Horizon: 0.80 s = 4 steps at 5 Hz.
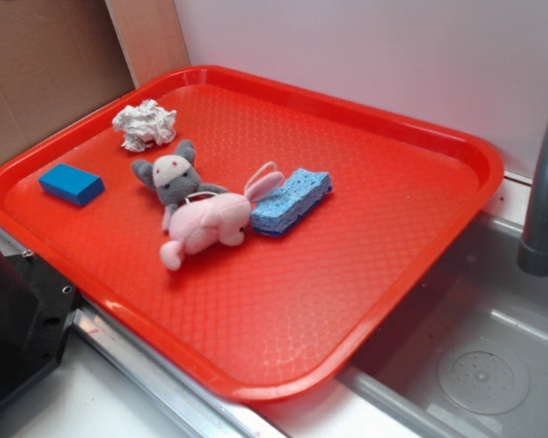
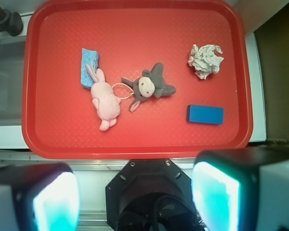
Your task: Grab the white paper.
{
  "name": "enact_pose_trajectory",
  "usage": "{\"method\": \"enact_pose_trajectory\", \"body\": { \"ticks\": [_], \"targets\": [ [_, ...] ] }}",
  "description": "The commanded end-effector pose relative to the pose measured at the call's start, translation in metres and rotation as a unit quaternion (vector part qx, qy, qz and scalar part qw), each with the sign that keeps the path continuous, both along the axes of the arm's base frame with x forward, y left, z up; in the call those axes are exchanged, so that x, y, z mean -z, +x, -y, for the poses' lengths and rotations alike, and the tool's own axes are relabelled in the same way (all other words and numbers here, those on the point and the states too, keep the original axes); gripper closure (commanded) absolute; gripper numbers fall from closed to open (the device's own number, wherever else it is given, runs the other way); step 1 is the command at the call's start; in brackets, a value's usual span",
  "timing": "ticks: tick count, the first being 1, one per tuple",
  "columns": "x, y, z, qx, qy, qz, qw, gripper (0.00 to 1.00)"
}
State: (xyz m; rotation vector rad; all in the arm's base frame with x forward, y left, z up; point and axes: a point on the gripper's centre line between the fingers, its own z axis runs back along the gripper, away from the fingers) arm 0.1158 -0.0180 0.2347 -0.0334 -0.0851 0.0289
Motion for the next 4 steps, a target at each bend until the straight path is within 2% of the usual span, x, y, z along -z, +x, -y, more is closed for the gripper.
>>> {"method": "enact_pose_trajectory", "body": {
  "ticks": [1, 2, 3, 4],
  "targets": [
    [0.000, 0.000, 0.000, 0.000, 0.000, 0.000, 1.000, 0.00],
    [0.001, 0.004, -0.010, -0.098, -0.025, 0.025, 0.995, 0.00],
    [0.009, 0.020, -0.028, -0.219, -0.040, 0.042, 0.974, 0.00],
    [0.029, 0.042, -0.047, -0.330, -0.029, 0.048, 0.942, 0.00]
  ]
}}
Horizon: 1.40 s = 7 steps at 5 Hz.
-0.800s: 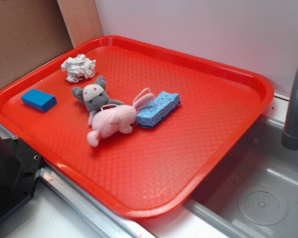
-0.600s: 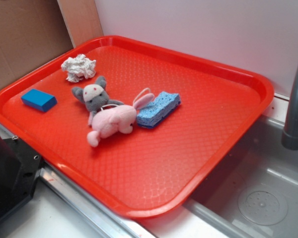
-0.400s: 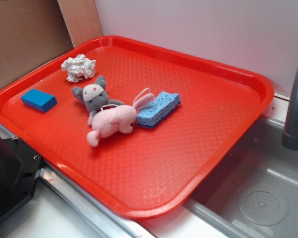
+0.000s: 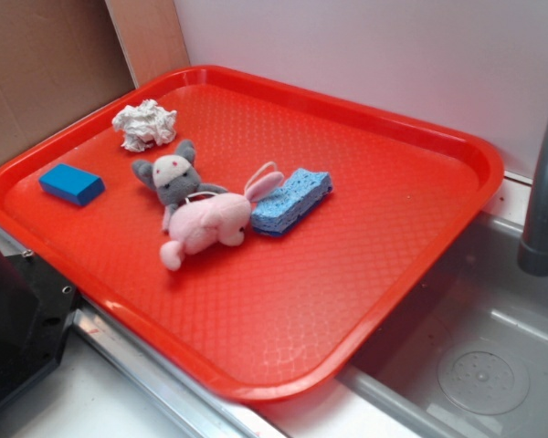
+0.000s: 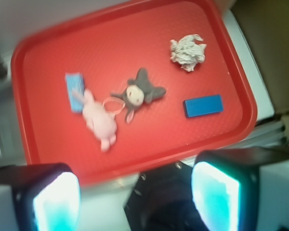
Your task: Grab the white paper.
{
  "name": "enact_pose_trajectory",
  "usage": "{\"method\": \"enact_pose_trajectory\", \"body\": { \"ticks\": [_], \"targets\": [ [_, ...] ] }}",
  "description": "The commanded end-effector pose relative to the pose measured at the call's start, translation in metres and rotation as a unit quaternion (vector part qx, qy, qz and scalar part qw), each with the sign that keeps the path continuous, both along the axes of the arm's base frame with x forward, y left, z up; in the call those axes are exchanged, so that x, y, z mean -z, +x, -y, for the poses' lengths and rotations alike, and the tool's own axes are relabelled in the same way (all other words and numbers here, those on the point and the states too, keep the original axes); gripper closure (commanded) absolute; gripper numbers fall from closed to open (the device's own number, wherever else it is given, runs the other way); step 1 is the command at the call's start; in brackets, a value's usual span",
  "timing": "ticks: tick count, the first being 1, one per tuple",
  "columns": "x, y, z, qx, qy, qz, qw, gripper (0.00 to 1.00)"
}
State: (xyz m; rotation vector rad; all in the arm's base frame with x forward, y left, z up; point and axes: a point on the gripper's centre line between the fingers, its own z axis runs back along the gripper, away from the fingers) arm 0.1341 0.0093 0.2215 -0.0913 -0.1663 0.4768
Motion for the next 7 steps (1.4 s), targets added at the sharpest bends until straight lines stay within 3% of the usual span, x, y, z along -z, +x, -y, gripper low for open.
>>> {"method": "enact_pose_trajectory", "body": {
  "ticks": [1, 2, 3, 5, 6, 7],
  "targets": [
    [0.040, 0.050, -0.041, -0.226, 0.004, 0.022, 0.974, 0.00],
    [0.068, 0.074, -0.065, -0.303, 0.018, 0.039, 0.952, 0.00],
    [0.099, 0.095, -0.084, -0.344, 0.035, 0.037, 0.938, 0.00],
    [0.139, 0.116, -0.106, -0.335, 0.042, 0.045, 0.940, 0.00],
    [0.156, 0.122, -0.120, -0.336, 0.032, 0.020, 0.941, 0.00],
    [0.164, 0.123, -0.123, -0.336, 0.049, 0.015, 0.941, 0.00]
  ]
}}
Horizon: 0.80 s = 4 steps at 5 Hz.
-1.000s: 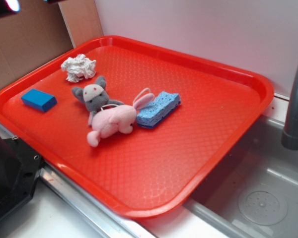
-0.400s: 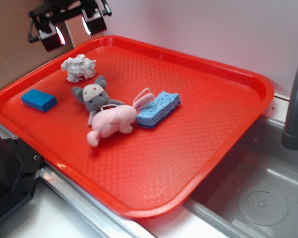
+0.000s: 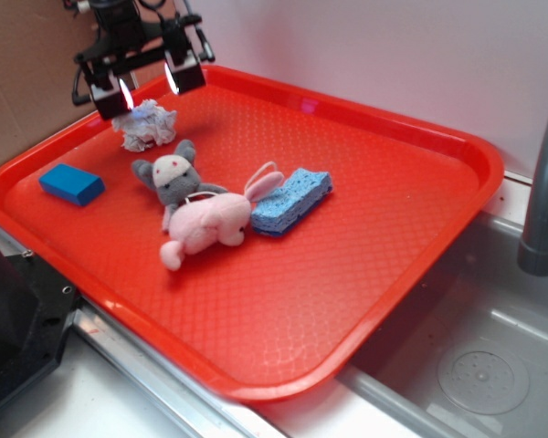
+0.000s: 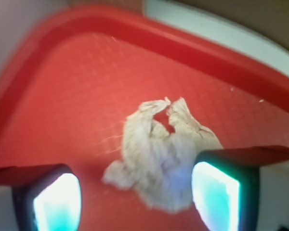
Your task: Grab the white paper.
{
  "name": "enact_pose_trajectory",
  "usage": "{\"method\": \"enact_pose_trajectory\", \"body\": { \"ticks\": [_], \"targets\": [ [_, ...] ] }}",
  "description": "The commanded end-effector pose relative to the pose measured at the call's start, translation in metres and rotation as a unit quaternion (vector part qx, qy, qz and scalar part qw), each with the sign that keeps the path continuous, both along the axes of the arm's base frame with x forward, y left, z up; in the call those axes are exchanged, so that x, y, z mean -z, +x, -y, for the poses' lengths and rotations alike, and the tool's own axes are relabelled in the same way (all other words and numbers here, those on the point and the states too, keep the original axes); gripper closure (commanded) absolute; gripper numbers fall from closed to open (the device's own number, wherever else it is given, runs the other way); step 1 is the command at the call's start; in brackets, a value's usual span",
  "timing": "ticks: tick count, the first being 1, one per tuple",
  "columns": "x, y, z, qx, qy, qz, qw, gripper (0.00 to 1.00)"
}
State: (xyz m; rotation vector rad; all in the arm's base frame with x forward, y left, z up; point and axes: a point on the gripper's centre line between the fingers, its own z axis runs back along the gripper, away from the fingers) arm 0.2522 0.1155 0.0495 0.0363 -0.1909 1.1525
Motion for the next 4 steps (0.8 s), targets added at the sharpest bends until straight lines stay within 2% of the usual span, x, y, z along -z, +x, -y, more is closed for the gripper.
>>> {"method": "enact_pose_trajectory", "body": {
  "ticks": [1, 2, 3, 4],
  "targets": [
    [0.003, 0.004, -0.019, 0.010, 0.025, 0.006, 1.000, 0.00],
    [0.008, 0.005, -0.015, 0.029, 0.019, -0.007, 0.999, 0.86],
    [0.008, 0.003, -0.012, 0.019, 0.032, -0.015, 0.999, 1.00],
    [0.008, 0.001, -0.009, 0.008, 0.050, -0.017, 0.999, 1.00]
  ]
}}
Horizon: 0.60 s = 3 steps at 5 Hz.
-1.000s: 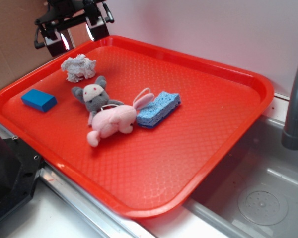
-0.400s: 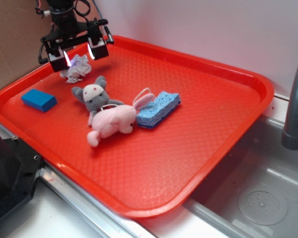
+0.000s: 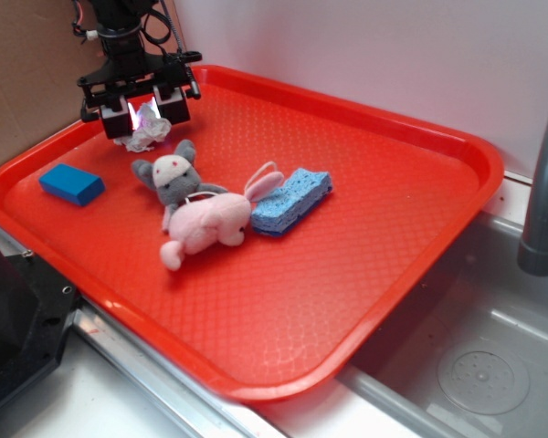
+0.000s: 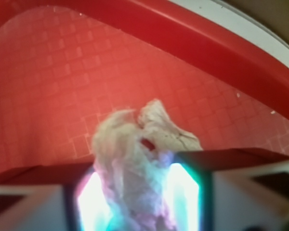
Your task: Grab the white paper.
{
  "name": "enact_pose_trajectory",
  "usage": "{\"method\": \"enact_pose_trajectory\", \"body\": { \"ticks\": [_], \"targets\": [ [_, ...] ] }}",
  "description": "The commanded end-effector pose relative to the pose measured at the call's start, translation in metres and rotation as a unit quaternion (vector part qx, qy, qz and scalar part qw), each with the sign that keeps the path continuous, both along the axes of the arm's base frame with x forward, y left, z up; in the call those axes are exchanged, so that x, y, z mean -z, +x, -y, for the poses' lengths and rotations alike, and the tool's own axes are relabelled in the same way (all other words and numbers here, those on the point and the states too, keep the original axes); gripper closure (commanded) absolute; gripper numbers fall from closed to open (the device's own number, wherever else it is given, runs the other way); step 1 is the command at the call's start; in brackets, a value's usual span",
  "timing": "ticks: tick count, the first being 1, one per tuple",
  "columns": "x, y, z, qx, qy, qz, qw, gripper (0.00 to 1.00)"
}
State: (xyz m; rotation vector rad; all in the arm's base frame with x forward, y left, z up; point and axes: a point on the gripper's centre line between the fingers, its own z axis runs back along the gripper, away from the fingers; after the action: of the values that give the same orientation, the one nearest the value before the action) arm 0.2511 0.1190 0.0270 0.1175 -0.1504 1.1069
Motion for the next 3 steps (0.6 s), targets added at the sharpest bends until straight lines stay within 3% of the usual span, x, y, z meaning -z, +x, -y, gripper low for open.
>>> {"method": "enact_pose_trajectory", "body": {
  "ticks": [1, 3],
  "targets": [
    [-0.021, 0.000, -0.005, -0.019, 0.036, 0.030, 0.999, 1.00],
    [-0.093, -0.006, 0.029, 0.104, -0.025, 0.090, 0.990, 1.00]
  ]
}}
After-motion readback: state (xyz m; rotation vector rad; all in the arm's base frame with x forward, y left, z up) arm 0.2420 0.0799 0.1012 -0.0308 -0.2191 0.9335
